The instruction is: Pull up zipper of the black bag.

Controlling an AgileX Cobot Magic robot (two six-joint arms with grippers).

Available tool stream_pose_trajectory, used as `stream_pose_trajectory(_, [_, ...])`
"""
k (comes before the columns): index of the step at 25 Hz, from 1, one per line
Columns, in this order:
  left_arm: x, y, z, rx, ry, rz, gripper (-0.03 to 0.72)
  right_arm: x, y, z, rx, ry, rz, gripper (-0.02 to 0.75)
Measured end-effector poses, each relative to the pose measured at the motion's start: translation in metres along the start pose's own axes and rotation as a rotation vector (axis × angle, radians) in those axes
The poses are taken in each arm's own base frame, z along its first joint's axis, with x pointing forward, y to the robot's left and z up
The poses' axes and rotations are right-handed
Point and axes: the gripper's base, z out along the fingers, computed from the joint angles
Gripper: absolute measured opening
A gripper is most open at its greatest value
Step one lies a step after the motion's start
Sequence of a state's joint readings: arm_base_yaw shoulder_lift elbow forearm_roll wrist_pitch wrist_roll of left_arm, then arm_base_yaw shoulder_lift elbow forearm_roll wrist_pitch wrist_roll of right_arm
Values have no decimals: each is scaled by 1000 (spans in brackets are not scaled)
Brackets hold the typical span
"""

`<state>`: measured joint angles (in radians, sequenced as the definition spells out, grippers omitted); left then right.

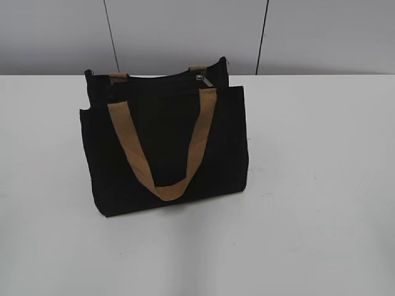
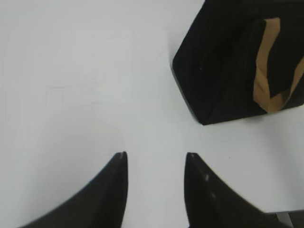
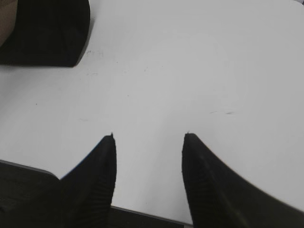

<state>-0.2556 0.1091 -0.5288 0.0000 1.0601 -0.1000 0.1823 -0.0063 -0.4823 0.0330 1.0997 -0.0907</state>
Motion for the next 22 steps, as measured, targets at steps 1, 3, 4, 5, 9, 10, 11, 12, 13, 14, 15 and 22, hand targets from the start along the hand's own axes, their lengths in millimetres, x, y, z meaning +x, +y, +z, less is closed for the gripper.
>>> stream_pose_trajectory(1, [0,0,0,-20,-2,-13,298,0,0,0,10,1,6,360])
stream_pose_trajectory(3, [0,1,0,-61,-6,-38,280,0,0,0,34,2,20,360])
stream_pose_trajectory(4, [0,1,0,-83,-10,-51,269,0,0,0,48,3,28,360])
stream_pose_trajectory(5, [0,1,-1,-104,-15,-64,258,0,0,0,61,4,35,360])
stream_pose_trajectory(9, [3,1,-5,-151,-51,-92,241,0,1,0,101,5,58,360])
stream_pose_trajectory(10, [4,1,-7,-156,-65,-94,240,0,1,0,109,6,63,360])
stream_pose_trajectory(11, [5,0,-9,-161,-81,-97,239,0,1,0,115,6,66,360])
stream_pose_trajectory(12, [7,0,-11,-167,-97,-99,239,0,1,0,119,6,69,360])
stream_pose_trajectory(13, [8,0,-13,-173,-112,-101,239,0,1,0,122,6,71,360])
stream_pose_trajectory(14, [9,-1,-15,-178,-126,-103,239,0,1,0,124,7,72,360])
stream_pose_trajectory(15, [10,-1,-16,-184,-132,-106,239,0,1,0,125,7,72,360])
stream_pose_trajectory(22, [10,-1,-16,-194,-137,-111,239,0,1,0,127,7,73,360])
